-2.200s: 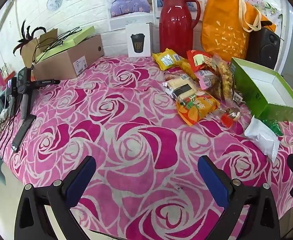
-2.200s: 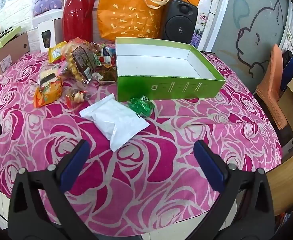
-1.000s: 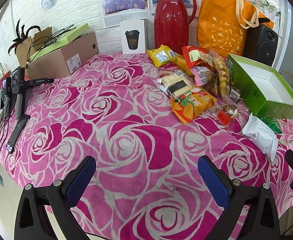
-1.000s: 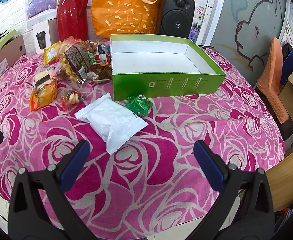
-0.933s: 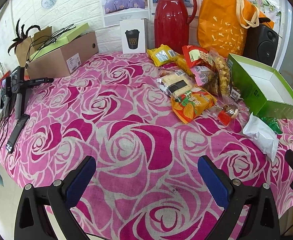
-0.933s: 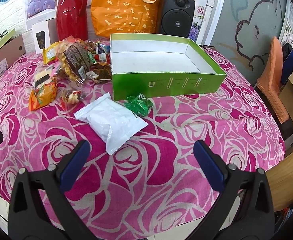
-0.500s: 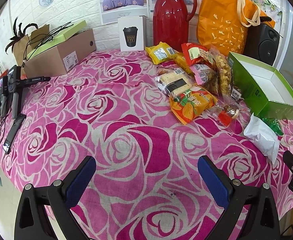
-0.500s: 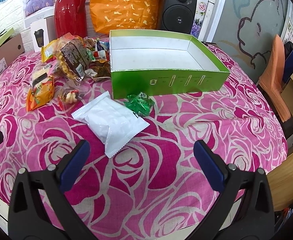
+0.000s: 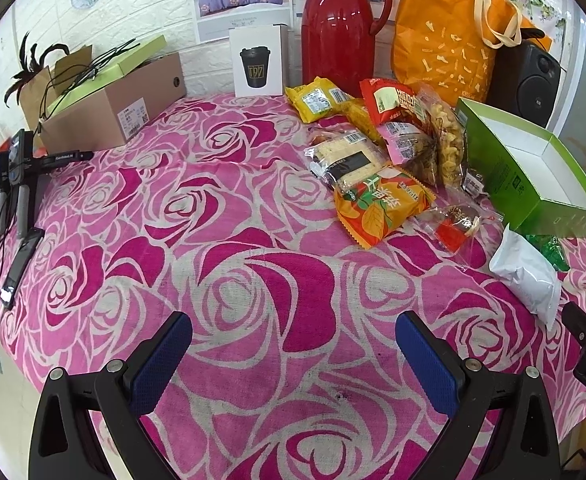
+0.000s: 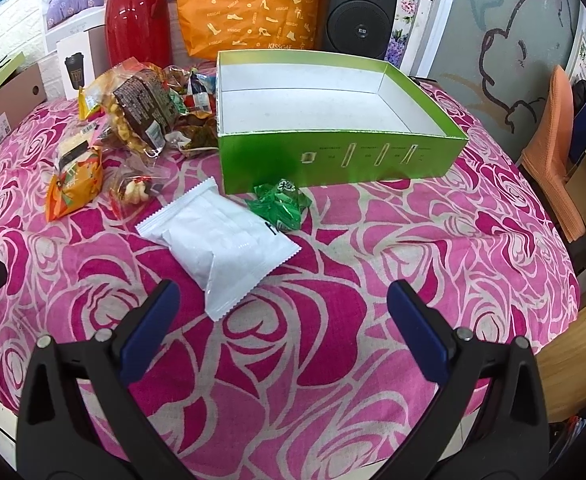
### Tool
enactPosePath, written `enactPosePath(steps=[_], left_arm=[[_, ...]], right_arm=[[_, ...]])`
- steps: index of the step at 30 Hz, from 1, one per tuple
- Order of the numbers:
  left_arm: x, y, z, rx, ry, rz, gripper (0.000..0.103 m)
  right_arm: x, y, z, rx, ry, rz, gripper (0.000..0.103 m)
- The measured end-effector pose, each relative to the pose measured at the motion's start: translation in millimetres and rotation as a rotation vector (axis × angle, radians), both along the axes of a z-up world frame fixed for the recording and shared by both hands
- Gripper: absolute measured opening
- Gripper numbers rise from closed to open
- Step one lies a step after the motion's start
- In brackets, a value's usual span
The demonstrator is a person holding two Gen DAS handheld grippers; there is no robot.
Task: Organize snacks
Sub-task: 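Move the right tool toward the white packet while the left tool approaches the snack pile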
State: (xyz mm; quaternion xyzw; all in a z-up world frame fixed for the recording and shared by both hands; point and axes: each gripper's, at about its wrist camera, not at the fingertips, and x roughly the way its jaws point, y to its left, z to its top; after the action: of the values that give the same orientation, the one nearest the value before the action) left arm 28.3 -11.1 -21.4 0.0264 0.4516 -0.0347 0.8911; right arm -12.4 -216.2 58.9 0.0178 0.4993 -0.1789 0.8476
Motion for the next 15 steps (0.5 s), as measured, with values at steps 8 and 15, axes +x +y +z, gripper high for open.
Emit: enactPosePath(steps=[8,15], left_arm=[[4.2,-1.3,-0.8,-0.008,-0.002,-0.020,0.103],[32.5,1.6,8.4,-0.067,0.004,-0.133,0.103]], right_arm=[[5.8,0.6,-3.2,0.050,-0.002,0.057,0.103],[18.3,-38.2,-16.4,0.282,0.004,0.288,0.100]])
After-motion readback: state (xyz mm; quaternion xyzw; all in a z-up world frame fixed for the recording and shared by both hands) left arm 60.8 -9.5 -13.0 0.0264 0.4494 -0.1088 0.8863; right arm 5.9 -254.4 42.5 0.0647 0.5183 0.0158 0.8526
